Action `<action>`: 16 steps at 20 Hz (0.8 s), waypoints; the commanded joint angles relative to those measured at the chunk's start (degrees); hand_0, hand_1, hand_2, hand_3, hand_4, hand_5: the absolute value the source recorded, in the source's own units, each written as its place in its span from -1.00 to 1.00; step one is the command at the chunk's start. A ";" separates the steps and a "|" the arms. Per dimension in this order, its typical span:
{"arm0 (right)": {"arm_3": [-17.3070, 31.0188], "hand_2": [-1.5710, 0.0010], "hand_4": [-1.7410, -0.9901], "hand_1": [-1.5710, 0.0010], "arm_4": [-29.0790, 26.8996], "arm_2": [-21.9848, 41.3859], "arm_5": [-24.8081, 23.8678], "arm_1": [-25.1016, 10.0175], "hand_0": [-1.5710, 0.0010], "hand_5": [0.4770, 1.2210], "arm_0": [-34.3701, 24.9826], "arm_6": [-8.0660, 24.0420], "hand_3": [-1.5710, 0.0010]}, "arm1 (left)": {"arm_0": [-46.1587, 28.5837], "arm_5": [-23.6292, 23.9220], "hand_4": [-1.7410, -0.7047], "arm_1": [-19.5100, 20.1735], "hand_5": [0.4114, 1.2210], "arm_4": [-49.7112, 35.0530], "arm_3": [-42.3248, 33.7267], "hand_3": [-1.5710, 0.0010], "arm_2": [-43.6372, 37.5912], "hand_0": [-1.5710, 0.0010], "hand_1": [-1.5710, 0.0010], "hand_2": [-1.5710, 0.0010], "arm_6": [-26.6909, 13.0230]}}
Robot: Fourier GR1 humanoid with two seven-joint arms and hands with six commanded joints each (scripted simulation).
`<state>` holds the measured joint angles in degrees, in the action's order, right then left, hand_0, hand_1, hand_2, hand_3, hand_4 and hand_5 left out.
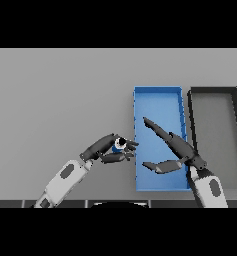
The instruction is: Pick up the blue pipe and place it into the blue bin.
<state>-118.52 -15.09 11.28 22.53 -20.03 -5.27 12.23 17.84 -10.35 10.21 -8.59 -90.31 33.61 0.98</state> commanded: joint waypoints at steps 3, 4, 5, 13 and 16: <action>-0.93 1.00 0.18 1.00 -1.92 2.63 1.36 -0.67 1.00 -0.87 -4.71 4.17 1.00 | -0.45 -0.11 -0.98 0.10 1.00 0.99 0.46 -0.83 0.47 -1.00 -1.00 -1.00 1.14; -0.07 1.00 0.18 1.00 -1.71 3.75 1.56 0.01 1.00 -0.86 -7.18 5.03 1.00 | -0.81 -0.08 -0.98 0.17 1.00 0.79 -0.04 -0.83 0.47 -1.00 -1.00 -1.00 0.86; 0.17 1.00 0.17 1.00 -1.87 3.94 2.54 -0.53 1.00 -0.85 -8.59 5.10 1.00 | -0.08 0.11 -0.98 -0.33 1.00 0.26 0.15 -0.83 -0.03 -1.00 -1.00 -1.00 0.60; 7.86 1.00 0.35 1.00 -1.57 9.15 5.63 4.74 1.00 -0.86 -19.35 9.13 1.00 | -0.23 -2.44 -0.98 -0.02 1.00 -1.35 1.17 -0.91 -0.39 -1.00 -1.00 -1.00 2.08; 11.02 1.00 0.38 1.00 -0.38 10.02 5.25 7.33 1.00 -0.90 -22.20 9.97 1.00 | -0.15 -2.96 -0.98 -0.01 1.00 -1.96 1.43 -0.93 -0.77 -1.00 -1.00 -1.00 2.36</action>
<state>-107.50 -15.45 21.31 27.75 -12.68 -27.48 22.28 17.67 -13.45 10.20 -10.67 -88.89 32.85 3.42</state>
